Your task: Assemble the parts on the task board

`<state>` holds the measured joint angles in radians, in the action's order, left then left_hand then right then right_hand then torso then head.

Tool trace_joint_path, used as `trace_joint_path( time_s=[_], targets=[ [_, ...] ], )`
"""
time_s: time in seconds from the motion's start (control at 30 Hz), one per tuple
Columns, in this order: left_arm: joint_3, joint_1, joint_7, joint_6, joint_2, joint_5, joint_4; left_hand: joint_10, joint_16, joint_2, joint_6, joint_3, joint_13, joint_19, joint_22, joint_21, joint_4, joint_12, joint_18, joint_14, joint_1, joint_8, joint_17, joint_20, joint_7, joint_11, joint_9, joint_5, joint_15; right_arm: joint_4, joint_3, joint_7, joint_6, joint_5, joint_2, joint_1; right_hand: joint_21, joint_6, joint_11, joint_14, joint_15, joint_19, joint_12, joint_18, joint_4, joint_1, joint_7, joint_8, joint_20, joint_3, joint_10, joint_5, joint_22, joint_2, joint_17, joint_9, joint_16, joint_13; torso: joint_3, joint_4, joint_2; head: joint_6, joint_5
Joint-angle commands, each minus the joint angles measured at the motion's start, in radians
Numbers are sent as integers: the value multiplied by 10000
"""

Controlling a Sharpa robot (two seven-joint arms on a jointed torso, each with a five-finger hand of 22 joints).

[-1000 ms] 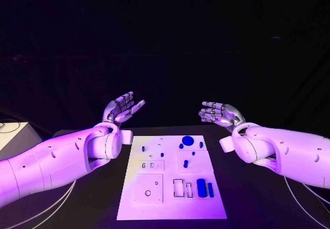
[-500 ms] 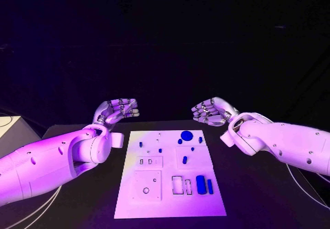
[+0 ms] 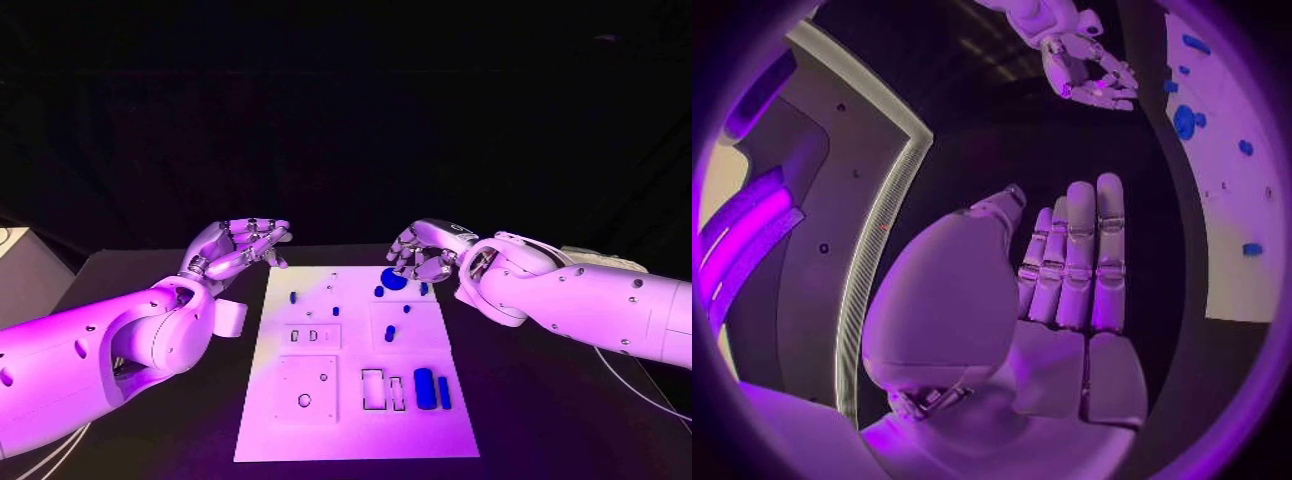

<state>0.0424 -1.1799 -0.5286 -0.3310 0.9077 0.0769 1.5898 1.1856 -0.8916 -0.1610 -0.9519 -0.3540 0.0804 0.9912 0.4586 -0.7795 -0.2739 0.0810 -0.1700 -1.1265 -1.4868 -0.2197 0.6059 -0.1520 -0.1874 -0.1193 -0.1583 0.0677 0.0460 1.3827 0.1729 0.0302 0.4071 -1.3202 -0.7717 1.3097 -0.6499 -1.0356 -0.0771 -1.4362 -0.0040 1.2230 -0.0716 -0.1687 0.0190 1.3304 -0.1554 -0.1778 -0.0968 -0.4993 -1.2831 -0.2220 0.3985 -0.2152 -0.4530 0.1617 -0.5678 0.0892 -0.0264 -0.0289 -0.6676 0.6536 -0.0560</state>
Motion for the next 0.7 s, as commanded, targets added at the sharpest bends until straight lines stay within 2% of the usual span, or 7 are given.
trace_joint_path(
  time_s=[0.03, 0.07, 0.1, 0.23, 0.43, 0.7],
  targets=[
    [-21, -27, 302, 489, 79, 416, 196, 81, -471, -179, -36, -183, 16, 0, 476, -741, 46, 33, -116, -164, 117, -97, 190, 120, 33, 49, -122, -39, -41, -20, -10, -797, -674, -1655, 99, 9, -3646, -280, 90, -473, -111, 1081, 88, 432, 272, -179, 108, 48, 187, -414, -173, -223, 4049, -388, -3586, 271, -3953, 103, -60, -151, -171, -19, -81],
    [-24, -28, 348, 503, 104, 446, 242, 78, -614, -205, -5, -239, 19, -16, 619, -965, 61, 24, -116, -226, 155, -106, 233, 130, 33, 54, -157, -43, -45, -26, -11, -854, -699, -1759, 127, 8, -4503, -262, 99, -595, -106, 1384, 72, 583, 307, -202, 101, 63, 177, -464, -121, -221, 5126, -437, -4540, 323, -4911, 89, -65, -175, -194, 2, -93],
    [-27, -28, 402, 515, 134, 477, 299, 68, -723, -233, 26, -286, 20, -54, 736, -1142, 79, 13, -117, -269, 188, -110, 258, 135, 31, 50, -187, -45, -48, -34, -11, -925, -722, -1872, 159, 5, -5065, -256, 77, -669, -94, 1573, 91, 683, 345, -227, 108, 66, 162, -511, -6, -225, 5840, -457, -5213, 368, -5579, 53, -72, -195, -212, 17, -105],
    [-36, -32, 535, 533, 225, 542, 496, 15, -855, -284, 98, -362, 19, -65, 946, -1479, 107, -19, -126, -277, 267, -106, 270, 137, 23, 38, -236, -45, -42, -73, -11, -1183, -786, -2201, 270, -11, -6247, -190, 23, -759, -54, 1938, 96, 897, 441, -291, 73, 83, 78, -585, 229, -194, 7369, -555, -6651, 511, -7018, -68, -128, -267, -304, 16, -185],
    [-48, -36, 606, 532, 283, 557, 644, -81, -858, -324, 180, -417, 11, -80, 1098, -1728, 134, -62, -128, -165, 338, -87, 233, 126, 12, 15, -270, -46, -23, -112, -11, -1490, -875, -2479, 377, -43, -6830, -82, -39, -794, 1, 2146, 106, 1008, 526, -357, 55, 122, 22, -564, 457, -156, 8148, -620, -7218, 598, -7608, -155, -176, -308, -393, -8, -244],
    [-58, -43, 639, 546, 300, 519, 680, -185, -886, -345, 280, -450, 0, -119, 1202, -1896, 153, -100, -127, -127, 404, -47, 208, 108, -9, -11, -285, -49, -1, -211, -11, -1969, -996, -2840, 500, -90, -6908, 75, -110, -743, 67, 2112, 115, 1001, 606, -424, 31, 189, -48, -382, 877, -33, 8231, -675, -7274, 665, -7805, -214, -212, -346, -529, -11, -310]
  ],
)
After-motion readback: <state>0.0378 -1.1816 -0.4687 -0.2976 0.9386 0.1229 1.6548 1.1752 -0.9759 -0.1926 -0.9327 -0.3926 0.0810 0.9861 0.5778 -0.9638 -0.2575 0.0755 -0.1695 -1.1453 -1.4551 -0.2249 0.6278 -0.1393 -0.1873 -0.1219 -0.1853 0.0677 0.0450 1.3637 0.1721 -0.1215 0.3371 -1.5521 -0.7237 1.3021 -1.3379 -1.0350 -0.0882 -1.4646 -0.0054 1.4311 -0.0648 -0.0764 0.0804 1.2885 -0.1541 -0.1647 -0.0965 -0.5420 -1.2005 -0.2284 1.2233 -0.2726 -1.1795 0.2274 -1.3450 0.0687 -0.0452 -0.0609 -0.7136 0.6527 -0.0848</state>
